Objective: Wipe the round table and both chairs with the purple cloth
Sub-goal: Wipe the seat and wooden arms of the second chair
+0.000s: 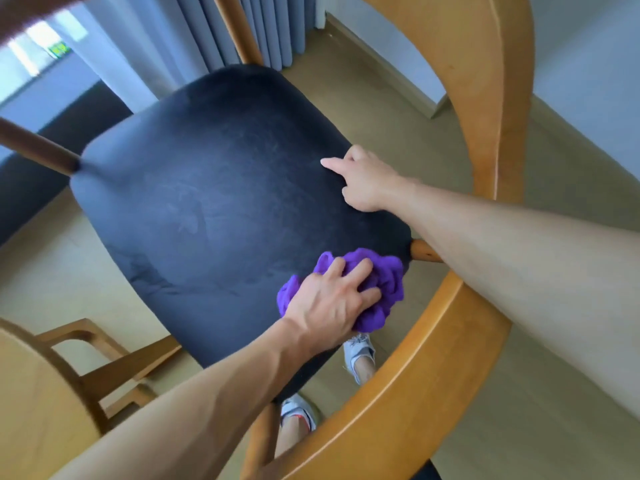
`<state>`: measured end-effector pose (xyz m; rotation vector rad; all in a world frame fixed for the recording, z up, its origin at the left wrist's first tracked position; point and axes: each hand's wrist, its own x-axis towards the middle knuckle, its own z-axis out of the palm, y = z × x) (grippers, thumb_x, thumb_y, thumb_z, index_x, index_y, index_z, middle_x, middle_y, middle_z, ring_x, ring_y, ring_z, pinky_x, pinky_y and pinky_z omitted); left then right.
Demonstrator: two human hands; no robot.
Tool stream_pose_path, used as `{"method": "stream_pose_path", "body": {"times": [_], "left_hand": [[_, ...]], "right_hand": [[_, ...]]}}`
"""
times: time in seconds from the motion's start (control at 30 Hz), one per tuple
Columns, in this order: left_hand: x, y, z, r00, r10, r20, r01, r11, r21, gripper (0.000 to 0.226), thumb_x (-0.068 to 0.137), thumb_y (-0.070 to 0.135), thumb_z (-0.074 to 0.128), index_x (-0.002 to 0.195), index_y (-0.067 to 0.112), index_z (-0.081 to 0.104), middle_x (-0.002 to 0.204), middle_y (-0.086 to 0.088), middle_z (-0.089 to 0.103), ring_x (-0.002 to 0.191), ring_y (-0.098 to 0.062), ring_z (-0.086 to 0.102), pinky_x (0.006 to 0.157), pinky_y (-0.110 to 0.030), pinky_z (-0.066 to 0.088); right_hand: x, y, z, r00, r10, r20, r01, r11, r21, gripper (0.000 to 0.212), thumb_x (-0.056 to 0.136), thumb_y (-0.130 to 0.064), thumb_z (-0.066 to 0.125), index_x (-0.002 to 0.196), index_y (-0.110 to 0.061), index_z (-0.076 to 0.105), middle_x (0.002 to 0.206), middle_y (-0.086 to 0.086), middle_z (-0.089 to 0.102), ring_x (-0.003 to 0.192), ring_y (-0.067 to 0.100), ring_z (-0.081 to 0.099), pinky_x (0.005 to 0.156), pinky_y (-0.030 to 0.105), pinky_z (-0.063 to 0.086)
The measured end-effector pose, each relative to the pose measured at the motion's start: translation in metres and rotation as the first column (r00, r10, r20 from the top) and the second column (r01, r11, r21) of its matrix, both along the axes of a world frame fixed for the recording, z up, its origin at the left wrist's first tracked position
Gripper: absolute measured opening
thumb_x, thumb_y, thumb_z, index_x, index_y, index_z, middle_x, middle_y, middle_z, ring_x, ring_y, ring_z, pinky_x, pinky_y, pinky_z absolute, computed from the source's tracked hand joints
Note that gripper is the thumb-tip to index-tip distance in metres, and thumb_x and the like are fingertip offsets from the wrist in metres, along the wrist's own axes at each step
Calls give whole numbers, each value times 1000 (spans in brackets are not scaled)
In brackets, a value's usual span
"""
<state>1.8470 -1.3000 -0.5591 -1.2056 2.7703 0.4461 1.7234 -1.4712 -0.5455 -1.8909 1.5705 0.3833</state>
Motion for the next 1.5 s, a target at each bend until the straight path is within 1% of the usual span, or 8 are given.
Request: {"method": "stream_pose_path", "body": {"times": [0.27,0.43,0.63,0.83,1.07,1.2,1.3,1.5], "left_hand": [[160,41,16,940,324,107,-333,939,88,48,78,58,52,114,28,62,125,-7,53,84,-32,67,39,-36,50],[88,12,27,817,560,-140,-552,829,95,46,76,56,60,109,24,64,114,0,54,79,-28,66,50,-37,55],[-71,-10,5,969,228,-97,-220,972,80,42,85,46,59,124,30,58,134,-2,47,97,-28,55,51,-32,36],[-13,31,-4,999,-16,-32,18,998,58,15,83,26,56,96,32,60,110,-6,54,77,-25,53,44,-26,22],[113,48,13,990,97,102,-109,988,113,34,80,57,63,99,31,53,109,-6,53,84,-27,60,37,-29,42],[161,35,23,903,377,205,-393,918,44,45,77,61,54,106,27,56,115,-6,50,84,-31,63,43,-36,51],[143,27,32,833,548,70,-550,835,0,48,74,63,54,100,21,58,109,-5,52,76,-34,64,45,-38,51],[27,52,16,972,229,-58,-220,967,128,33,76,48,69,101,30,58,110,-5,49,73,-27,60,41,-28,27]], "right_hand": [[12,15,3,988,81,-128,-88,995,-46,73,88,-14,51,150,-42,26,143,4,26,134,27,27,98,45,46],[12,12,-2,994,49,-93,-56,996,-71,56,93,-12,42,142,-40,38,132,3,32,127,26,31,96,46,45],[6,8,-6,998,31,-48,-35,996,-84,53,98,-17,37,141,-46,41,130,0,35,124,22,34,98,41,41],[4,10,-4,993,87,-83,-94,992,-86,60,94,-11,41,144,-45,37,129,0,34,123,22,34,96,42,44],[19,19,4,970,149,-194,-164,984,-66,66,86,-11,53,145,-31,31,138,9,28,127,32,30,80,39,41],[27,24,2,955,183,-234,-205,976,-71,73,86,-32,65,147,-25,26,140,14,25,127,36,29,78,38,38],[31,26,-1,948,191,-256,-223,969,-102,75,84,-46,67,143,-23,27,138,16,26,123,37,31,76,40,42],[35,36,-9,923,196,-332,-260,953,-158,88,85,-67,57,148,-20,19,142,21,24,126,40,29,89,51,49]]}}
